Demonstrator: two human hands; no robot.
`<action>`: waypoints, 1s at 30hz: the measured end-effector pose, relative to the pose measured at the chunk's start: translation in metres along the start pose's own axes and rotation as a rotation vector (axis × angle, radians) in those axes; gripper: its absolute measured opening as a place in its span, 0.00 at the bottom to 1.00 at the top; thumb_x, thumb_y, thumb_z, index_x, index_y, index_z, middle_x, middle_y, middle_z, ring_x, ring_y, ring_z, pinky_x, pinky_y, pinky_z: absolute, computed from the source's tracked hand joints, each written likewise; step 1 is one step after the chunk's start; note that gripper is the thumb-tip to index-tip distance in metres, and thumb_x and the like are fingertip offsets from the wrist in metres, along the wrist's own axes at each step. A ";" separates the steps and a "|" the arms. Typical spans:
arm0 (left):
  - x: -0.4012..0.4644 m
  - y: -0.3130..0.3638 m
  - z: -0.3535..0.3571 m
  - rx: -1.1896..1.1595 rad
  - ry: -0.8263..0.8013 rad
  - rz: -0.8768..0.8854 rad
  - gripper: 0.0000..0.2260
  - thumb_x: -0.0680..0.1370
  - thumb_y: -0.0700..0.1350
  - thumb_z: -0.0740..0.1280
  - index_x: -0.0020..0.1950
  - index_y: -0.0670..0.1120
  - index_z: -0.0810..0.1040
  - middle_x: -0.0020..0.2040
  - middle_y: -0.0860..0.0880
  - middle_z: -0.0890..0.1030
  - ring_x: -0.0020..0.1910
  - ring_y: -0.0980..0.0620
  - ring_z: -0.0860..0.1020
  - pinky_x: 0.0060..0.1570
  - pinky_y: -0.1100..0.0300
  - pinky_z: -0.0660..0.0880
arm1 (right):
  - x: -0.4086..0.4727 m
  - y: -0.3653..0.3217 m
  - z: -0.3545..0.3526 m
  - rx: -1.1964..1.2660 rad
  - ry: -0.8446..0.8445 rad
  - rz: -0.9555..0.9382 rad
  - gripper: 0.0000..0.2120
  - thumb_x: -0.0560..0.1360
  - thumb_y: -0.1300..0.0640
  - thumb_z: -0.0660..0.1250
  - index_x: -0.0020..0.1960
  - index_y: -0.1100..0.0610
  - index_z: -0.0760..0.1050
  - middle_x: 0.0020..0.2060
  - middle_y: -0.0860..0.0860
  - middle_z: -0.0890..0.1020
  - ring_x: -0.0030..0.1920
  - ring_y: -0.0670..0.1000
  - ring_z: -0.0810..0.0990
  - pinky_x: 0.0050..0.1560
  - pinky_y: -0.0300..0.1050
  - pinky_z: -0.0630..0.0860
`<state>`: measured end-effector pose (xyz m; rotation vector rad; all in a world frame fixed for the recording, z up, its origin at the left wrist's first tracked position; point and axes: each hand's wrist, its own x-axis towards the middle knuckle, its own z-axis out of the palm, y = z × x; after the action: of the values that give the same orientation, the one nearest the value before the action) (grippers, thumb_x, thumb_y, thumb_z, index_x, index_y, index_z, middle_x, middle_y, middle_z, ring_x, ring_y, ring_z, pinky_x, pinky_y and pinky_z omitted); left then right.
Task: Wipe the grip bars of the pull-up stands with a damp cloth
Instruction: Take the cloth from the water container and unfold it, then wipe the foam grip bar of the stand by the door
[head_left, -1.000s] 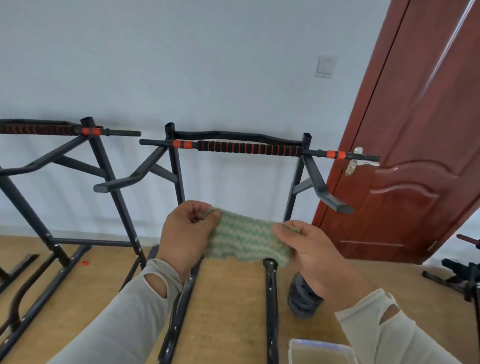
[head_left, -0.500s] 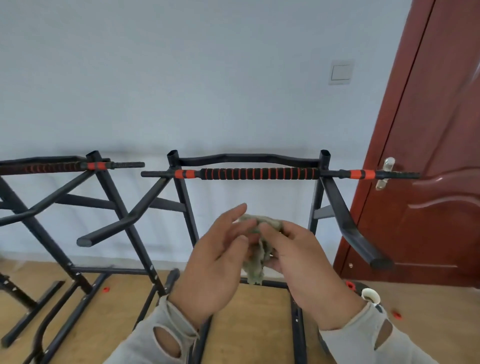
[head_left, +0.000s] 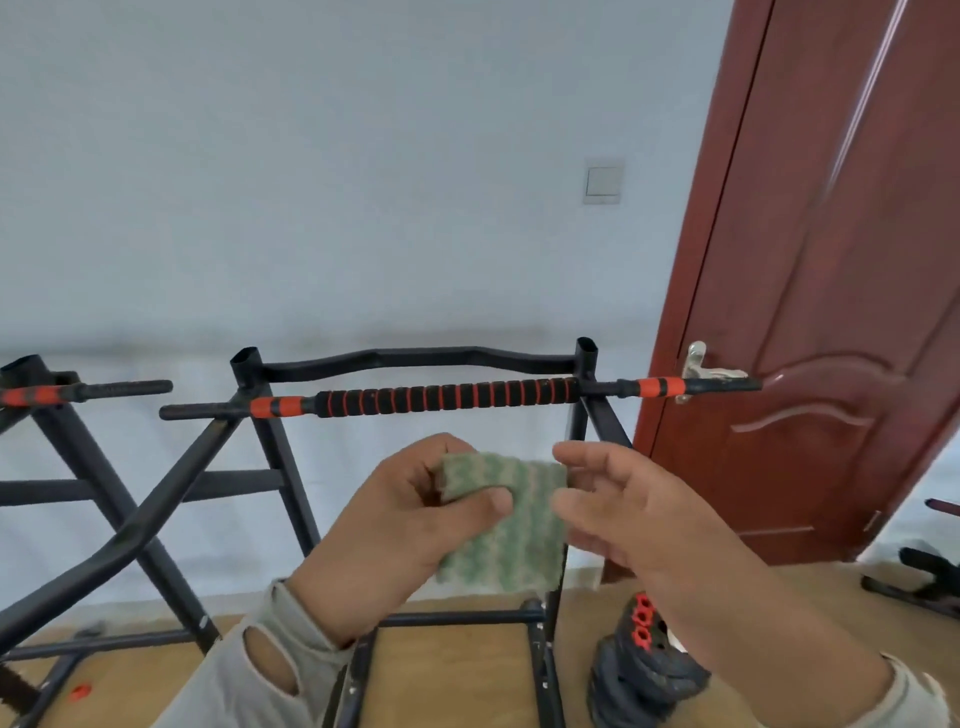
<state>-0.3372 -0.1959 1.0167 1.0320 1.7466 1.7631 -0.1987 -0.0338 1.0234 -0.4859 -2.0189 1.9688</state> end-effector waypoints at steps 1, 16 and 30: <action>0.009 0.005 -0.002 0.046 -0.082 0.006 0.10 0.73 0.44 0.77 0.42 0.41 0.78 0.34 0.46 0.76 0.32 0.50 0.75 0.32 0.61 0.73 | 0.005 -0.004 -0.004 -0.060 -0.079 0.020 0.25 0.69 0.48 0.77 0.64 0.45 0.76 0.53 0.40 0.87 0.55 0.40 0.85 0.58 0.40 0.80; 0.120 -0.047 -0.030 -0.273 0.088 0.004 0.03 0.77 0.42 0.71 0.44 0.47 0.84 0.42 0.46 0.85 0.38 0.50 0.83 0.38 0.57 0.81 | 0.102 0.002 0.025 0.298 0.194 0.024 0.13 0.62 0.54 0.86 0.42 0.55 0.86 0.49 0.60 0.87 0.50 0.61 0.86 0.54 0.59 0.84; 0.218 -0.072 0.028 0.211 -0.078 0.101 0.05 0.78 0.50 0.70 0.52 0.57 0.77 0.48 0.59 0.82 0.50 0.62 0.80 0.47 0.71 0.76 | 0.153 -0.002 -0.087 0.340 0.638 0.029 0.09 0.81 0.61 0.66 0.59 0.58 0.82 0.53 0.58 0.87 0.51 0.58 0.88 0.44 0.53 0.85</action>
<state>-0.4642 -0.0050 0.9858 1.2792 1.8912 1.5985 -0.3004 0.1105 1.0228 -0.9162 -1.2699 1.8063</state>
